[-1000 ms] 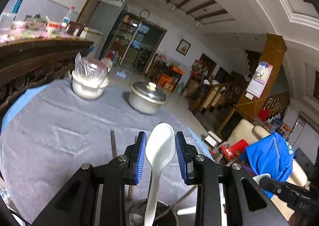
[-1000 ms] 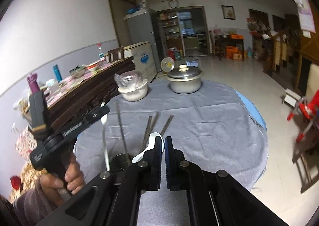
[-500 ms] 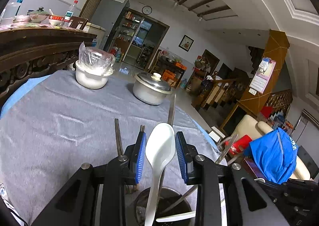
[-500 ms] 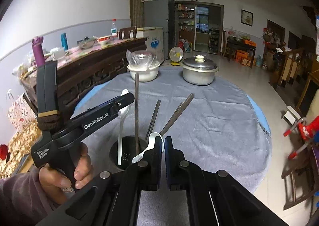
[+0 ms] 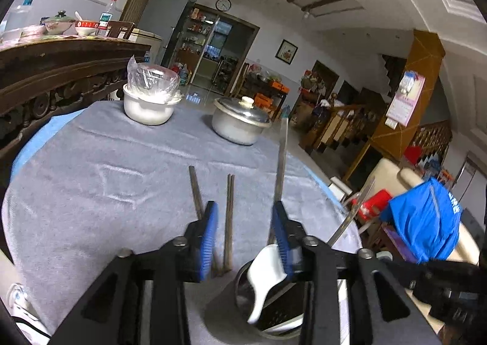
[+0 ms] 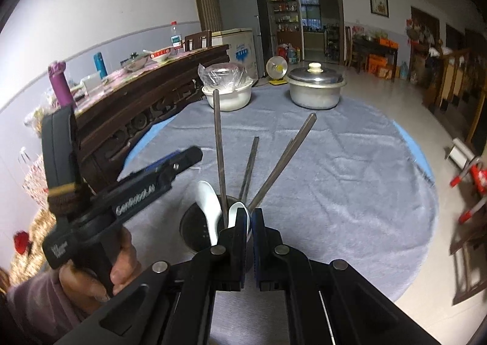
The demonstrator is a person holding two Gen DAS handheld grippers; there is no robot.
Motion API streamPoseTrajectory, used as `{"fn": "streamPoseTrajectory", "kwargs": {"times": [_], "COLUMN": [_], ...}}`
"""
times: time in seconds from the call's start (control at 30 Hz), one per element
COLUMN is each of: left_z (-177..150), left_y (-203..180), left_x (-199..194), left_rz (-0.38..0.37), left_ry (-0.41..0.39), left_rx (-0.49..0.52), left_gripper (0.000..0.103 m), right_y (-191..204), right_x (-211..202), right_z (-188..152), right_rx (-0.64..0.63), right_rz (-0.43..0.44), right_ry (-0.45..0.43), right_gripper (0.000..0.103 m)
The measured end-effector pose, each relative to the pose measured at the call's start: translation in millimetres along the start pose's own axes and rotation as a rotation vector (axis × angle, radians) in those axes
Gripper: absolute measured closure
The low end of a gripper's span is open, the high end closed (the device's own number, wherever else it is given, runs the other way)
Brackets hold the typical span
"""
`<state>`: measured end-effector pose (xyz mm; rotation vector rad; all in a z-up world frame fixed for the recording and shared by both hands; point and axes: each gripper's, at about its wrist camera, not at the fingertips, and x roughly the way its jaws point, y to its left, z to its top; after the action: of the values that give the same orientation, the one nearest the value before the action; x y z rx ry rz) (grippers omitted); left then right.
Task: Organize utensils
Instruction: 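Open the left tool and withdraw it from the cup, then move both tools over the dark chopsticks lying on the cloth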
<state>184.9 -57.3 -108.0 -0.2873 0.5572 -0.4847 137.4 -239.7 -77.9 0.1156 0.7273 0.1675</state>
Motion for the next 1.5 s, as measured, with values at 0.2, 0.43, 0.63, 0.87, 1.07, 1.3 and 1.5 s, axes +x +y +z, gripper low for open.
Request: {"fn": "streamPoseTrajectory", "kwargs": {"times": [0.2,0.43,0.63,0.87,1.07,1.3,1.5], "left_z": [-2,3,7,5,-2,-5,-13], "left_y": [5,23,40,55,62,52,54], "left_x": [-16,-28,-20,-7,-1,-21,-27], "left_rz": [0.098,0.192,0.278,0.373,0.402,0.396,0.362], "left_ry": [0.011,0.043,0.102,0.185,0.238,0.2,0.241], "left_rx": [0.072,0.086,0.072,0.08,0.049,0.051,0.042], "left_gripper": [0.039,0.029,0.029,0.029,0.029,0.028,0.028], "right_y": [-28,-50,-70,-98,-107,-119,-114], "right_x": [-2,2,9,20,25,34,37], "right_z": [0,-3,-13,-27,-33,-33,-27], "right_rx": [0.174,0.277,0.34,0.42,0.45,0.487,0.525], "right_rz": [0.073,0.077,0.045,0.028,0.021,-0.032,-0.05], "right_ry": [-0.06,-0.087,-0.056,-0.016,0.012,0.075,0.07], "right_gripper": [0.08,0.079,0.079,0.079,0.079,0.079,0.079]}}
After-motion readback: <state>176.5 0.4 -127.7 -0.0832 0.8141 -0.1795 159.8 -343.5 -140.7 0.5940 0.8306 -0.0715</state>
